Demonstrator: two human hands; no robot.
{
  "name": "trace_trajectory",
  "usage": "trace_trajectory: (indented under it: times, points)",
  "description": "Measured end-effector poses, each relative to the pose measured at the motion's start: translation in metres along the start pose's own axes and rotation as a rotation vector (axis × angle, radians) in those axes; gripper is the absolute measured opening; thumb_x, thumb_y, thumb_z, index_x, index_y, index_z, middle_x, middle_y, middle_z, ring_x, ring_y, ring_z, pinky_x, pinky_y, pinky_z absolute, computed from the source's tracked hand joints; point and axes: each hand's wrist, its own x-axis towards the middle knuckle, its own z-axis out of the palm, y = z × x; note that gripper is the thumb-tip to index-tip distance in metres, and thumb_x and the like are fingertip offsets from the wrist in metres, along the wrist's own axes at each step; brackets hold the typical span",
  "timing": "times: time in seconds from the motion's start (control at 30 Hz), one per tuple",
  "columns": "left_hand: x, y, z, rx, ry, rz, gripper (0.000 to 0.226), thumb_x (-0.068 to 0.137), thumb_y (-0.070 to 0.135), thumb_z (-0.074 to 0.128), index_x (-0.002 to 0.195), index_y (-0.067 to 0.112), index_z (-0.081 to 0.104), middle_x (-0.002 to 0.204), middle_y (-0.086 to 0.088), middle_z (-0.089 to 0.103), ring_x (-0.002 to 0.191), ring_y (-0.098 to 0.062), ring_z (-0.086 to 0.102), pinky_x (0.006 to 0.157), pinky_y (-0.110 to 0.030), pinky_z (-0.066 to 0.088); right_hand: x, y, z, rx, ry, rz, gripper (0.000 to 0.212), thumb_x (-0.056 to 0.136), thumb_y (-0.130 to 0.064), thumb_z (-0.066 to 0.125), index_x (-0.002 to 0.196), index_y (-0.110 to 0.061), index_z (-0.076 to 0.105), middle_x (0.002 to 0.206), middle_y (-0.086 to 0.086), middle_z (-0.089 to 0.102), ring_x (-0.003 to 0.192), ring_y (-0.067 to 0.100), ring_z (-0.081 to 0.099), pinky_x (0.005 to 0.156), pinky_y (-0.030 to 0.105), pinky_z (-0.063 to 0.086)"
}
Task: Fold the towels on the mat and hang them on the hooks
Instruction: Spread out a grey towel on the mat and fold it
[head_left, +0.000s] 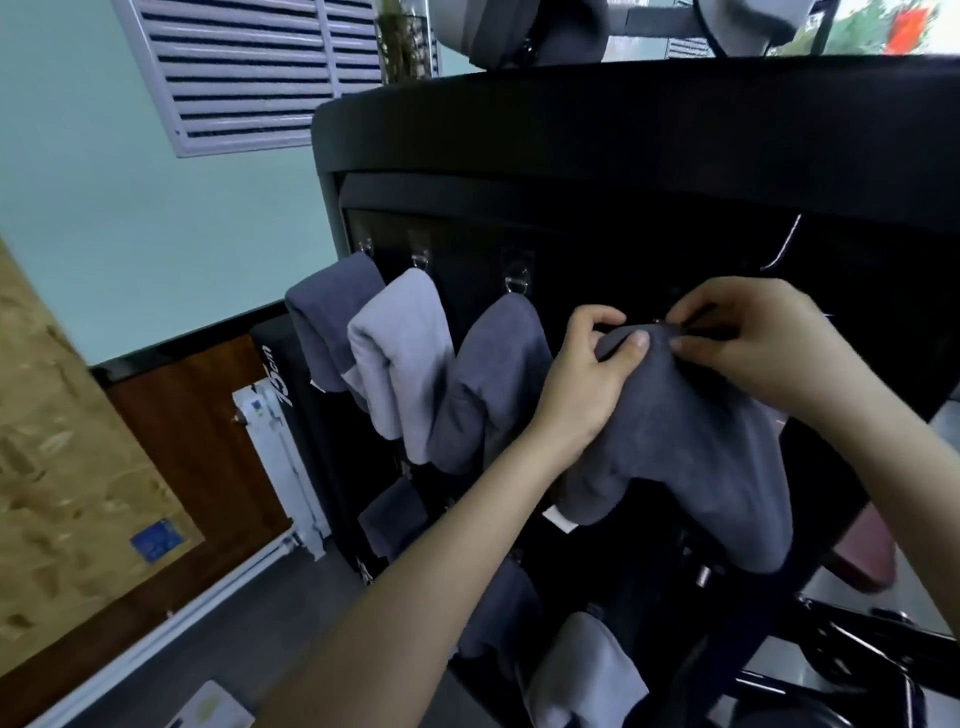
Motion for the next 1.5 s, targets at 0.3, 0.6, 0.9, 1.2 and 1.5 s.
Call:
trace_trajectory:
  times: [0.3, 0.6, 0.9, 1.2, 1.5]
  points:
    - [0.027, -0.009, 0.005, 0.116, 0.049, 0.003, 0.013, 0.089, 0.029, 0.059, 0.094, 0.027, 0.047, 0.088, -0.014, 0.064, 0.085, -0.025, 0.065, 0.079, -0.043, 0.053, -0.007, 0.025, 0.014, -0.124, 0.274, -0.224, 0.018, 0.080, -0.013, 0.069, 0.096, -0.019, 0.071, 0.088, -0.002, 0.069, 0.083, 0.019, 0.066, 0.074, 0.039, 0.054]
    - [0.024, -0.009, 0.006, 0.204, 0.093, 0.006, 0.014, 0.090, 0.028, 0.058, 0.081, 0.027, 0.047, 0.067, -0.003, 0.058, 0.067, -0.017, 0.059, 0.068, -0.037, 0.050, -0.016, 0.033, 0.050, -0.145, 0.448, -0.191, 0.031, 0.087, -0.037, 0.055, 0.101, -0.014, 0.072, 0.088, 0.001, 0.067, 0.077, 0.022, 0.064, 0.063, 0.027, 0.047]
    - [0.019, -0.012, 0.011, 0.279, 0.143, 0.040, 0.020, 0.089, 0.028, 0.059, 0.075, 0.015, 0.059, 0.063, 0.007, 0.060, 0.064, -0.004, 0.058, 0.065, -0.022, 0.047, -0.022, 0.032, 0.073, 0.020, 0.450, -0.073, 0.025, 0.094, -0.021, 0.054, 0.114, -0.014, 0.067, 0.095, -0.003, 0.060, 0.074, 0.003, 0.048, 0.064, 0.000, 0.033]
    - [0.004, -0.015, 0.003, 0.582, 0.090, -0.015, 0.035, 0.093, 0.051, 0.037, 0.109, 0.032, 0.062, 0.112, 0.008, 0.058, 0.100, -0.009, 0.057, 0.090, -0.033, 0.047, -0.033, 0.033, 0.080, 0.183, 0.364, -0.019, 0.039, 0.098, -0.031, 0.039, 0.132, -0.017, 0.053, 0.114, -0.003, 0.054, 0.097, 0.008, 0.053, 0.083, 0.020, 0.038]
    - [-0.007, -0.028, 0.000, 0.088, -0.103, -0.195, 0.039, 0.087, 0.061, 0.032, 0.109, 0.044, 0.059, 0.123, 0.000, 0.059, 0.116, -0.011, 0.055, 0.104, -0.039, 0.041, -0.039, 0.037, 0.087, 0.226, 0.308, -0.010, 0.061, 0.091, -0.052, 0.027, 0.140, -0.019, 0.042, 0.123, -0.001, 0.046, 0.109, 0.011, 0.049, 0.086, 0.023, 0.038]
